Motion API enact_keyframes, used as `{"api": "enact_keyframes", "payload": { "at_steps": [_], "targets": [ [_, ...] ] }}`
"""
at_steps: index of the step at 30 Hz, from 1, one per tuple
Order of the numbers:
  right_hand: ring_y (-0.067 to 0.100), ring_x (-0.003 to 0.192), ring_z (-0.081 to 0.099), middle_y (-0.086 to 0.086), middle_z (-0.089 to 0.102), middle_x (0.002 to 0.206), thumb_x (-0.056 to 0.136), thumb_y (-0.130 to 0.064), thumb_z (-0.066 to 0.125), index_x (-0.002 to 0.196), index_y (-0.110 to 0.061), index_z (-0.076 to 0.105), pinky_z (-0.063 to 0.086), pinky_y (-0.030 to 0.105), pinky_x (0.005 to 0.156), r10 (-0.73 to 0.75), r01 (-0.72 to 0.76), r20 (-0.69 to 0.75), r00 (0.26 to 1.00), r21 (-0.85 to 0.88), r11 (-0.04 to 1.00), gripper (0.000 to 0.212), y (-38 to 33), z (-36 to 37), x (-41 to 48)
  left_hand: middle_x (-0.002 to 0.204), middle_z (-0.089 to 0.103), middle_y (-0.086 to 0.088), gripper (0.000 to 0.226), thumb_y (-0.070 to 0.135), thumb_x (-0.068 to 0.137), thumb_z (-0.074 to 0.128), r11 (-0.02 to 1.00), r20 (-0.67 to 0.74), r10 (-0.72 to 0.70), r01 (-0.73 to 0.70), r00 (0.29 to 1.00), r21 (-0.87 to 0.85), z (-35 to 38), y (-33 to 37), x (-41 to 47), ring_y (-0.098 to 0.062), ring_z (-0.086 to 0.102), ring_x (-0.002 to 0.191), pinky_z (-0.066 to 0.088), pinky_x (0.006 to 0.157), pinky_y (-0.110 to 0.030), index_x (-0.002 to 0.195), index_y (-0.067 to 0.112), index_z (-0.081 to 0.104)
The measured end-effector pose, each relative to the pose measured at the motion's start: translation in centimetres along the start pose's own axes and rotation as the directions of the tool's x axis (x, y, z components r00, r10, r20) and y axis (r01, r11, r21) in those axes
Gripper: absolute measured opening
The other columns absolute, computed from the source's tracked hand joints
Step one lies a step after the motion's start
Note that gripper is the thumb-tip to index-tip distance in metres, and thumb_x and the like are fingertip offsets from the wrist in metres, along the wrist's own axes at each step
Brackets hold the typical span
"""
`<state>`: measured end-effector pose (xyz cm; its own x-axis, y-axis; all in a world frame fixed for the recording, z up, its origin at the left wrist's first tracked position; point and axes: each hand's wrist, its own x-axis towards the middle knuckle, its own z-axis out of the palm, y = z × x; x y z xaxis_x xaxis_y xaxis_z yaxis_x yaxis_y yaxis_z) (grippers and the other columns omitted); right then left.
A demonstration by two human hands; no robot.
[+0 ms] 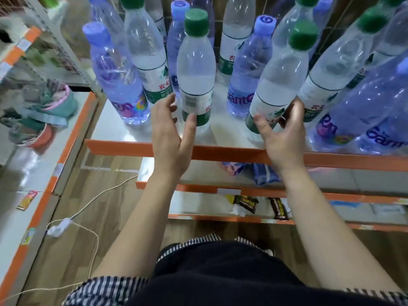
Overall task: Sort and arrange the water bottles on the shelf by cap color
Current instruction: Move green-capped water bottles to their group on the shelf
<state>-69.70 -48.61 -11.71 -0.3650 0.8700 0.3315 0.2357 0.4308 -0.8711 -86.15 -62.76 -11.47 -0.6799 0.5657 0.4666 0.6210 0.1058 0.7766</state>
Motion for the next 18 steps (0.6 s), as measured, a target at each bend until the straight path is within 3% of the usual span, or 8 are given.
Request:
{"api": "enact_keyframes", "payload": {
  "at_steps": [2,4,6,9,15,18],
  "targets": [
    [0.007,0.122,0.055,-0.005,0.058,0.13,0.082,-0.053,0.071,0.133,-0.018,0.041,0.048,0.035,0.101,0.016,-0.016,-0.004,1.0,0.007,1.0,0.068,0.0,0.3,0.4,0.133,0.048,-0.011,0.057,0.032,0.095,0.056,0.999,0.04,0.015,-0.013,0.999,-0.039,0.6,-0.4,1.2,-0.025,0.049,0.121,0.043,0.103,-0.041,0.138,-0.003,0.04],
    [0.0,0.119,0.055,-0.01,0.058,0.127,0.082,-0.052,0.07,0.131,-0.021,0.041,0.047,0.024,0.098,0.028,-0.027,-0.003,1.0,0.018,0.999,0.065,-0.1,0.4,0.6,0.134,0.049,-0.013,0.067,0.041,0.092,0.058,0.996,0.075,0.019,-0.012,0.997,-0.089,1.2,-0.6,2.2,-0.023,0.048,0.124,0.041,0.105,-0.041,0.14,-0.002,0.038],
    [0.003,0.12,0.055,-0.007,0.059,0.128,0.082,-0.049,0.071,0.132,-0.015,0.042,0.047,0.025,0.1,0.026,-0.026,-0.017,1.0,0.031,0.999,0.066,-0.2,0.6,0.7,0.134,0.051,-0.009,0.073,0.046,0.089,0.061,0.989,0.103,-0.005,0.019,0.995,-0.144,1.9,-0.7,3.0,-0.018,0.05,0.124,0.042,0.104,-0.033,0.142,0.001,0.035],
    [0.014,0.125,0.054,0.005,0.058,0.133,0.084,-0.039,0.072,0.136,-0.005,0.04,0.046,0.039,0.105,0.007,-0.005,-0.031,0.999,0.061,0.998,0.069,-0.5,0.6,0.4,0.126,0.054,0.011,0.074,0.04,0.089,0.065,0.972,0.115,-0.041,0.066,0.993,-0.225,2.6,-0.8,4.0,0.008,0.053,0.109,0.043,0.092,-0.012,0.144,0.006,0.029],
    [0.005,0.122,0.055,0.0,0.057,0.128,0.087,-0.023,0.073,0.132,-0.004,0.039,0.045,0.024,0.101,-0.016,0.028,-0.095,0.995,0.127,0.992,0.059,-1.8,-0.9,-1.3,0.116,0.058,0.009,0.059,0.043,0.087,0.065,0.954,0.143,0.046,-0.001,0.989,-0.301,2.5,-0.1,3.3,-0.009,0.059,0.103,0.048,0.084,-0.021,0.133,0.019,0.038],
    [0.005,0.117,0.057,-0.001,0.057,0.123,0.085,-0.032,0.071,0.129,-0.01,0.041,0.047,0.021,0.096,-0.044,0.063,-0.132,0.99,0.145,0.987,0.057,-2.6,-2.9,-2.1,0.111,0.06,0.003,0.059,0.045,0.085,0.065,0.937,0.166,0.099,-0.036,0.981,-0.348,2.3,1.6,1.7,-0.016,0.061,0.099,0.049,0.079,-0.022,0.128,0.011,0.042]
  ]
}}
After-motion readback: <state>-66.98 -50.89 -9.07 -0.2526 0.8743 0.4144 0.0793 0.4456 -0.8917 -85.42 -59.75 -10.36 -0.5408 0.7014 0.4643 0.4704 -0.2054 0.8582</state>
